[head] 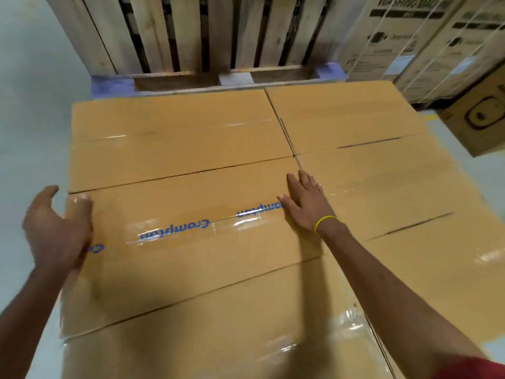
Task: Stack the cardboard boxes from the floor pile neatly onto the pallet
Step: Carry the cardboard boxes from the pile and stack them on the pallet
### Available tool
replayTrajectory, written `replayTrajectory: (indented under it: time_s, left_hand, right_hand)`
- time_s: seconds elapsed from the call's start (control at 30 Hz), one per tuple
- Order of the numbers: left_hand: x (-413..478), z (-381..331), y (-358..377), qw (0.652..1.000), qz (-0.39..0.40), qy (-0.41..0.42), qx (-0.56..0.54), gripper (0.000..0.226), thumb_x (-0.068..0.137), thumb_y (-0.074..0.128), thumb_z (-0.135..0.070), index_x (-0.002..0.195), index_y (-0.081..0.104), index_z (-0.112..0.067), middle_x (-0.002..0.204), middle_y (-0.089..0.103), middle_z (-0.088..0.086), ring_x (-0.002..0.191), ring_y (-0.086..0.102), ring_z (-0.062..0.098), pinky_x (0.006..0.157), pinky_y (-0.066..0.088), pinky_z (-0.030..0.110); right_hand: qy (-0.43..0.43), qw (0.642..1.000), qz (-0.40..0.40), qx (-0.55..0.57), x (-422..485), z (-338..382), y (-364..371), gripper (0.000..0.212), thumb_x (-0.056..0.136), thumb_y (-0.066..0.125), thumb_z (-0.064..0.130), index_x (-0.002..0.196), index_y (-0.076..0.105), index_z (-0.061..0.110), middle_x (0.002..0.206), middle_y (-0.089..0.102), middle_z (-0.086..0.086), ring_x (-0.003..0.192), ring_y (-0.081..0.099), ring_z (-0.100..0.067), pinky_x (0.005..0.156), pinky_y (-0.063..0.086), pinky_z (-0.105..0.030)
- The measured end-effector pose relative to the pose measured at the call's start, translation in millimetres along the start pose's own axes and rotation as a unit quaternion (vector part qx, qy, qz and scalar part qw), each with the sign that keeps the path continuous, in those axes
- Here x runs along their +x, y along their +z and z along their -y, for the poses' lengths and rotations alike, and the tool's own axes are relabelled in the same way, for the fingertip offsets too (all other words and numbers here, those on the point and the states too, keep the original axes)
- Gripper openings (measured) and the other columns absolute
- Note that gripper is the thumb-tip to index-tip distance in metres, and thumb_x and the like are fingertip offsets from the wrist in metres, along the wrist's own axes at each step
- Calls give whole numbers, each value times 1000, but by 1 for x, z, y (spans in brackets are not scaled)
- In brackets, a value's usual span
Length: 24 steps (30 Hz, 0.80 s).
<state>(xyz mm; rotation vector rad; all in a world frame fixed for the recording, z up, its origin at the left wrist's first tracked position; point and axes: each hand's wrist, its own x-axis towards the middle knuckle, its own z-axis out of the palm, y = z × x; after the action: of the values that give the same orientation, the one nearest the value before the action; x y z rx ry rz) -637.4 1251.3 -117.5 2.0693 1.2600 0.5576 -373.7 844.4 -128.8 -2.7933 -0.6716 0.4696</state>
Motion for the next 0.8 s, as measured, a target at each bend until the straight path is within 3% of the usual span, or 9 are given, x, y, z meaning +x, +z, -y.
replayTrajectory:
  time_s: [0.07, 0.13, 0.17, 0.23, 0.33, 0.47, 0.67, 0.73, 0.8]
  left_hand:
    - [-52, -1, -6, 994, 78, 77, 17, 53, 93, 68, -44, 130, 57, -8, 128, 61, 18, 120, 57, 41, 109, 47, 40]
    - [-113, 13, -7, 967, 146, 174, 115, 54, 87, 59, -48, 114, 63, -1, 119, 61, 22, 115, 55, 47, 103, 45, 56]
    - [-146, 18, -8, 951, 170, 207, 156, 65, 85, 55, -54, 116, 65, 3, 129, 60, 26, 124, 52, 49, 107, 42, 61]
    - [-214, 28, -4, 935, 213, 234, 161, 82, 88, 50, -67, 127, 66, 4, 148, 52, 29, 139, 44, 48, 117, 33, 56]
    - [-312, 8, 2, 907, 264, 291, 153, 94, 94, 37, -79, 132, 64, 3, 152, 49, 27, 143, 40, 43, 122, 22, 45]
    - [-397, -29, 14, 853, 340, 363, 156, 94, 82, 53, -79, 146, 50, -10, 162, 39, 16, 150, 33, 36, 127, 11, 41]
    - [-454, -73, 55, 781, 406, 441, 174, 94, 74, 74, -57, 154, 44, -16, 165, 35, 11, 151, 35, 33, 125, 10, 43]
    - [-465, -78, 64, 779, 409, 433, 195, 83, 77, 73, -49, 150, 51, -16, 164, 37, 11, 149, 41, 35, 127, 9, 41]
    - [-475, -82, 63, 791, 399, 411, 216, 74, 87, 69, -44, 153, 49, -18, 168, 30, 10, 153, 34, 33, 128, 8, 41]
  right_hand:
    - [-12, 1000, -6, 18, -52, -24, 8, 69, 102, 40, 55, 160, 18, 25, 169, 6, -8, 156, 2, -27, 124, 4, -45]
    - [-21, 999, -13, 32, -110, -46, 18, 68, 103, 40, 53, 161, 16, 27, 170, 4, -4, 156, 1, -24, 125, 2, -42]
    - [-22, 999, -13, 34, -138, -57, 22, 68, 103, 40, 54, 161, 15, 28, 170, 4, -3, 156, 0, -22, 125, 1, -40]
    - [-17, 999, -13, 35, -195, -78, 29, 68, 103, 37, 55, 161, 15, 28, 169, 2, -1, 156, -4, -17, 126, -2, -38]
    - [-5, 999, -18, 35, -266, -105, 37, 72, 100, 24, 65, 161, 21, 26, 169, 6, 1, 156, -3, -15, 126, 1, -43]
    - [28, 998, -28, 40, -333, -136, 42, 75, 98, 21, 67, 159, 27, 23, 167, 10, 1, 156, 2, -20, 125, -3, -48]
    - [71, 993, -42, 85, -391, -175, 51, 62, 102, 38, 46, 158, 27, 22, 167, 10, 3, 156, 2, -19, 125, -2, -49]
    - [53, 995, -24, 83, -403, -185, 54, 63, 102, 45, 28, 160, 20, 22, 168, 5, 2, 156, -2, -21, 125, 0, -53]
    - [37, 996, -4, 79, -411, -192, 53, 73, 94, 48, 7, 160, 20, 21, 169, 5, 0, 156, -2, -24, 125, 2, -54]
